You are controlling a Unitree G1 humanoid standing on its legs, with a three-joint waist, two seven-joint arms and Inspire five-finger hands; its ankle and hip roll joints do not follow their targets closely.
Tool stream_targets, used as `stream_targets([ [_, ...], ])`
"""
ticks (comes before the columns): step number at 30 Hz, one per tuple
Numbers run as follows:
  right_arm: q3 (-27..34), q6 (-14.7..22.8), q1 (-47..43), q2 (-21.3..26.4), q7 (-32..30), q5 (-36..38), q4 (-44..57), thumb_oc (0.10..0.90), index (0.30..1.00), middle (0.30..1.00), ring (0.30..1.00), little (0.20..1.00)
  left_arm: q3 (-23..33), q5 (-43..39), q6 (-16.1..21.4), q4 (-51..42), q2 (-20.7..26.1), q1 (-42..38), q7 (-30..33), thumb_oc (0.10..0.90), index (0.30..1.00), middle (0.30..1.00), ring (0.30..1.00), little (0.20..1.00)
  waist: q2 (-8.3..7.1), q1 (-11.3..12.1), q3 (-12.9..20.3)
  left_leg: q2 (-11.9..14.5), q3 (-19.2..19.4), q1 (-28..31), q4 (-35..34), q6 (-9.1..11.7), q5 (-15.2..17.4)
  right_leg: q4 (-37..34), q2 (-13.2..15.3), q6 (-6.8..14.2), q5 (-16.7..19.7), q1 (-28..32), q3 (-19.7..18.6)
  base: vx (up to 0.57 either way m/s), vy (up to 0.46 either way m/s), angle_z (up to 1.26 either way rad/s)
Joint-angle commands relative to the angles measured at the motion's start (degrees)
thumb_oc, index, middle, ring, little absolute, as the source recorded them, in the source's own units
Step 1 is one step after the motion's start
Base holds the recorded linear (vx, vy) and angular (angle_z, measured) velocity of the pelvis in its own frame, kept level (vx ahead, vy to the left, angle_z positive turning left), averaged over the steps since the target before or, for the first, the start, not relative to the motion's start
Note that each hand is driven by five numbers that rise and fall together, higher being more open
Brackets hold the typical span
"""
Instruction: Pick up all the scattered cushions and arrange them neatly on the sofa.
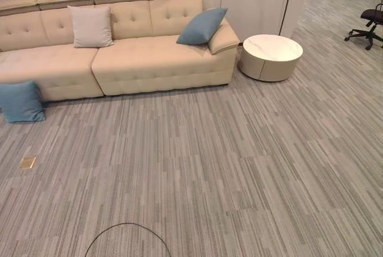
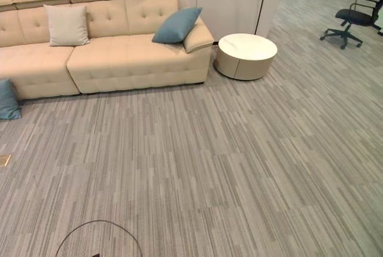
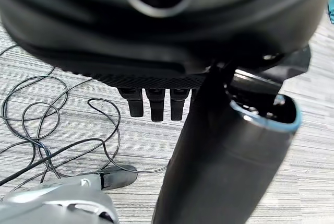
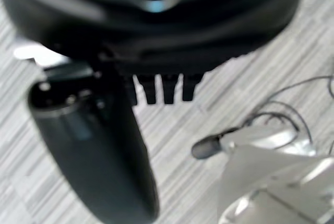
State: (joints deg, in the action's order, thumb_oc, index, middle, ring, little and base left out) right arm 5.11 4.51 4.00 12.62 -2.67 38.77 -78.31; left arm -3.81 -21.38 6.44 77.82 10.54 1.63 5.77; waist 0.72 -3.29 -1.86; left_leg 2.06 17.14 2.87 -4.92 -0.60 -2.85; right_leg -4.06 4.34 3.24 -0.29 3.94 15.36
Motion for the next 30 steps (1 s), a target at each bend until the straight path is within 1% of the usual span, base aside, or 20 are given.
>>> stream_targets([
  [1,3.8,1.7,-3.1,1.9,-0.7,2.3,-4.0,0.8,0.9,0.9,0.9,0.9,1.7,-1.7,1.2,3.3,0.5,-3.8,1.7,0.8,0.9,0.9,0.9,0.9,1.14,-0.6,-2.1,10.3,-0.5,0.8,2.3,8.6,3.7,4.0,3.7,3.3,-2.9,-3.4,0.2,0.05,-0.125,-0.09],
  [2,3.8,3.9,-4.0,2.3,-1.5,3.4,-4.3,0.8,0.9,0.9,0.9,0.9,1.7,-2.1,1.2,3.6,0.8,-3.9,1.6,0.8,0.9,0.9,0.9,0.9,1.22,-0.2,-2.2,11.1,-0.8,0.2,4.2,9.0,4.2,4.2,3.2,2.7,-3.3,-3.5,0.2,0.07,-0.148,-0.11],
  [4,3.7,3.3,-4.3,2.0,-1.1,4.5,-3.1,0.8,0.9,0.9,0.9,0.9,2.8,-4.4,1.3,3.9,0.9,-3.4,1.7,0.8,0.9,0.9,0.9,0.9,0.82,-0.4,-2.7,12.9,-1.1,-1.2,10.2,9.4,5.3,4.3,1.9,1.6,-4.3,-3.3,-0.3,0.14,-0.266,-0.18],
  [6,3.1,2.5,-3.4,2.7,-0.9,2.9,-4.8,0.8,0.9,0.9,0.9,0.9,4.2,-5.7,0.8,4.4,1.6,-2.4,1.6,0.8,0.9,0.9,0.9,0.9,0.6,0.0,-3.9,15.9,-3.2,-4.3,23.6,8.4,5.1,3.8,-0.6,-0.7,-5.9,-1.4,-1.6,0.2,-0.307,-0.22],
  [7,3.1,2.5,-3.4,2.7,-0.9,2.9,-4.8,0.8,0.9,0.9,0.9,0.9,4.2,-5.7,0.8,4.4,1.6,-2.4,1.6,0.8,0.9,0.9,0.9,0.9,0.64,0.0,-3.9,16.0,-3.2,-4.3,23.7,8.4,5.1,3.8,-0.6,-0.7,-5.9,-1.4,-1.6,0.33,-0.448,-0.29],
  [8,1.8,1.9,-3.6,2.9,-1.8,-0.3,-4.6,0.8,0.9,0.9,0.9,0.9,3.5,-5.2,0.6,3.2,2.0,-2.3,2.2,0.8,0.9,0.9,0.9,0.9,0.0,1.3,-6.8,18.3,-5.0,-11.9,42.8,6.7,1.6,2.2,-2.6,-3.4,-7.7,2.8,-1.4,0.29,-0.329,-0.34],
  [10,0.1,1.6,-4.5,3.4,-2.3,-2.8,-4.1,0.8,0.9,0.9,0.9,0.9,2.6,-4.8,0.9,2.4,2.0,-2.3,2.2,0.8,0.9,0.9,0.9,0.9,-0.55,3.4,-8.7,12.7,-6.8,-20.2,46.5,5.1,4.6,1.7,-2.6,-4.0,-9.1,4.5,-3.0,0.25,-0.181,-0.15],
  [12,-0.5,1.6,-5.0,3.5,-2.6,-3.8,-3.9,0.8,0.9,0.9,0.9,0.9,2.7,-4.6,1.1,2.4,2.2,-2.1,2.0,0.8,0.9,0.9,0.9,0.9,-0.75,4.7,-8.5,10.1,-7.0,-23.8,44.9,4.6,6.4,0.9,-3.0,-3.7,-10.1,5.6,-3.7,0.32,0.038,-0.2],
  [13,-1.4,2.3,-5.4,3.7,-2.5,-5.7,-2.6,0.8,0.9,0.9,0.9,0.9,2.9,-3.6,1.1,2.9,2.5,-1.0,1.7,0.8,0.9,0.9,0.9,0.9,-0.93,7.1,-8.0,7.9,-5.3,-26.5,34.9,4.0,7.0,-0.1,-3.1,-2.7,-11.7,7.5,-4.4,0.65,0.115,-0.53],
  [14,-2.2,2.9,-5.4,3.6,-2.8,-6.3,-1.9,0.8,0.9,0.9,0.9,0.9,2.8,-3.1,1.1,3.8,2.9,-0.2,1.9,0.8,0.9,0.9,0.9,0.9,-0.82,8.3,-8.0,7.8,-3.7,-28.3,27.4,4.8,3.4,-0.4,-3.6,-2.4,-12.7,9.1,-4.2,0.54,0.109,-0.45],
  [16,-3.1,2.6,-6.0,3.3,-2.8,-7.6,-1.3,0.8,0.9,0.9,0.9,0.9,3.3,-2.8,0.5,4.6,3.0,0.1,1.7,0.8,0.9,0.9,0.9,0.9,-1.09,9.8,-7.6,7.3,-4.2,-29.0,21.1,5.3,1.4,-0.3,-3.4,-2.0,-13.1,10.1,-4.7,0.37,0.069,-0.35],
  [18,-4.0,2.5,-6.6,2.9,-3.2,-8.9,-0.8,0.8,0.9,0.9,0.9,0.9,5.0,-3.2,0.4,6.6,3.3,1.5,1.4,0.8,0.9,0.9,0.9,0.9,-2.65,11.8,-7.4,6.0,-7.9,-30.9,20.6,5.6,0.7,1.4,-3.8,-1.6,-14.6,11.7,-6.4,0.65,0.113,-0.48],
  [19,-4.3,2.9,-7.3,2.0,-3.5,-9.8,0.0,0.8,0.9,0.9,0.9,0.9,6.1,-2.8,-0.2,8.2,4.0,2.9,1.7,0.8,0.9,0.9,0.9,0.9,-4.01,12.6,-6.5,3.5,-8.6,-28.5,20.4,3.8,0.7,6.6,-3.9,-1.1,-14.3,11.2,-7.3,0.72,0.161,-0.69],
  [21,-4.6,3.3,-7.6,1.5,-3.7,-10.0,0.8,0.8,0.9,0.9,0.9,0.9,6.6,-2.7,-0.2,7.9,4.7,2.7,1.6,0.8,0.9,0.9,0.9,0.9,-4.9,12.7,-6.3,2.8,-8.0,-27.6,20.7,2.6,1.5,11.4,-4.3,0.2,-12.6,9.6,-7.1,0.41,0.114,-0.56],
  [22,-4.8,3.6,-7.4,1.3,-3.2,-9.8,1.3,0.8,0.9,0.9,0.9,0.9,6.7,-2.4,0.1,7.6,5.4,2.4,1.5,0.8,0.9,0.9,0.9,0.9,-5.8,12.4,-6.2,1.9,-7.2,-25.8,20.3,1.6,3.0,17.5,-4.3,2.6,-9.3,7.3,-6.8,0.45,0.175,-0.44],
  [23,-5.8,3.7,-8.6,1.5,-2.3,-10.1,4.1,0.8,0.9,0.9,0.9,0.9,6.4,-1.6,0.5,6.3,6.2,1.2,2.1,0.8,0.9,0.9,0.9,0.9,-6.11,10.6,-6.7,1.0,-6.6,-22.4,19.3,0.0,6.2,30.3,-2.8,7.2,0.9,0.4,-6.4,0.45,0.174,-0.25],
  [24,-5.8,3.6,-8.6,1.5,-2.3,-10.1,4.1,0.8,0.9,0.9,0.9,0.9,6.4,-1.6,0.5,6.3,6.2,1.2,2.1,0.8,0.9,0.9,0.9,0.9,-5.98,10.7,-6.5,1.1,-6.6,-22.5,19.2,0.0,6.0,30.2,-2.9,7.2,1.1,0.2,-6.5,0.58,0.281,-0.01],
  [25,-6.6,4.0,-10.1,1.5,-2.3,-11.1,6.8,0.8,0.9,0.9,0.9,0.9,5.4,-2.0,1.0,4.5,6.4,-0.5,2.9,0.8,0.9,0.9,0.9,0.9,-3.55,8.2,-7.4,2.0,-6.6,-16.9,16.7,-1.1,7.9,39.5,-0.2,8.7,3.8,-7.0,-2.9,0.29,0.156,0.01],
  [27,-8.0,3.5,-11.4,0.4,-3.5,-12.3,9.8,0.8,0.9,0.9,0.9,0.9,4.5,-2.6,1.5,3.4,6.8,-2.1,3.7,0.8,0.9,0.9,0.9,0.9,-2.41,6.7,-7.7,2.3,-6.9,-13.3,14.7,-0.8,8.6,38.4,1.4,7.8,1.7,-10.1,-1.3,0.48,0.148,0.08],
  [30,-7.4,3.2,-7.3,1.7,-2.3,-12.6,8.3,0.8,0.9,0.9,0.9,0.9,3.0,-1.4,2.2,-0.5,6.7,-6.3,4.6,0.8,0.9,0.9,0.9,0.9,-1.34,3.1,-9.1,1.1,-8.6,-6.6,13.7,0.6,13.0,22.3,4.7,4.2,-4.8,-14.8,-2.6,0.64,0.01,0.18],
])
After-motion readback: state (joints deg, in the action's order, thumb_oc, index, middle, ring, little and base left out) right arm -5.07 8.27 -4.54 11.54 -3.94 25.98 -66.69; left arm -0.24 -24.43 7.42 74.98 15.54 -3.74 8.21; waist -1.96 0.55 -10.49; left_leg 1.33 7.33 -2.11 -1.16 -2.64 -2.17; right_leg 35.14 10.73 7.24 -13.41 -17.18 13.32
